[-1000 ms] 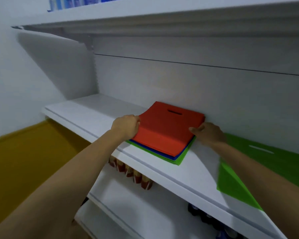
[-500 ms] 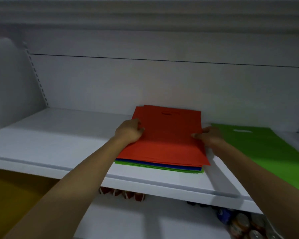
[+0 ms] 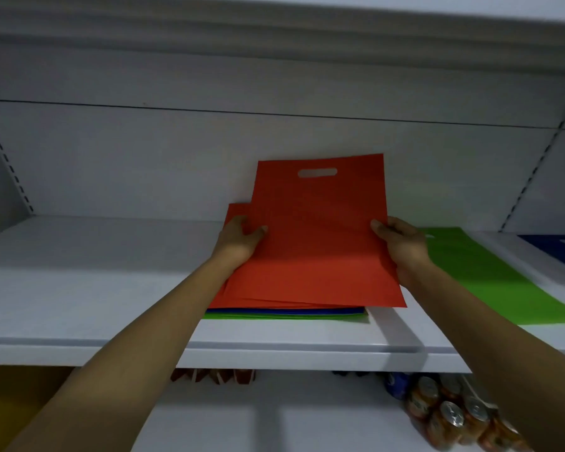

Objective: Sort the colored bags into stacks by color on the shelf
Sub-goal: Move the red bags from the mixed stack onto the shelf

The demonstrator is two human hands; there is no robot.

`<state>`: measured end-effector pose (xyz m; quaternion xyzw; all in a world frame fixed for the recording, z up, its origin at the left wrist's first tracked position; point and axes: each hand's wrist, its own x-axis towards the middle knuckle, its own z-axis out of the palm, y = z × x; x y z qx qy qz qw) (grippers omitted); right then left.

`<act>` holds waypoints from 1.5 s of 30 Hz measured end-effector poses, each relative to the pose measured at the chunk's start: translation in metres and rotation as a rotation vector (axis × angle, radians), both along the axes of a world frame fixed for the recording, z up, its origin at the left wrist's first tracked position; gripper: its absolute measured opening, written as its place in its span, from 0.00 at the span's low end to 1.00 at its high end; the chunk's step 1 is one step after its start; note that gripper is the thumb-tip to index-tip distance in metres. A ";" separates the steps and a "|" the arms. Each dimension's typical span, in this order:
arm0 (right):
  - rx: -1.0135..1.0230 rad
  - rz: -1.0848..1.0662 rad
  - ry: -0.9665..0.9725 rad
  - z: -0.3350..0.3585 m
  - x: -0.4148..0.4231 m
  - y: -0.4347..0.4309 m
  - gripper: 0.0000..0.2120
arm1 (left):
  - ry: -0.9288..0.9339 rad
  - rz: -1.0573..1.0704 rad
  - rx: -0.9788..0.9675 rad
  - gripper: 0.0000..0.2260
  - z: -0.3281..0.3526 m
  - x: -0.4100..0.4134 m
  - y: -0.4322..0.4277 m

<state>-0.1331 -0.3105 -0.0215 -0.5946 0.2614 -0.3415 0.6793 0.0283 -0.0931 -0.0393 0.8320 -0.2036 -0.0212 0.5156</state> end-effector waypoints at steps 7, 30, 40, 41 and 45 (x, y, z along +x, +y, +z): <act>0.024 -0.016 0.045 0.006 -0.064 -0.034 0.07 | -0.118 -0.061 -0.075 0.13 0.018 -0.036 -0.051; -0.009 -0.611 0.176 -0.013 -0.541 -0.231 0.03 | -0.156 -0.648 -0.163 0.04 0.024 -0.448 -0.370; 0.067 -0.752 0.136 -0.026 -0.624 -0.288 0.09 | -0.160 -0.777 -0.150 0.06 0.022 -0.526 -0.464; 0.073 -0.767 0.138 -0.027 -0.629 -0.296 0.08 | -0.160 -0.787 -0.144 0.07 0.020 -0.530 -0.477; 0.065 -0.826 0.150 -0.026 -0.645 -0.338 0.07 | -0.153 -0.823 -0.141 0.09 0.012 -0.546 -0.536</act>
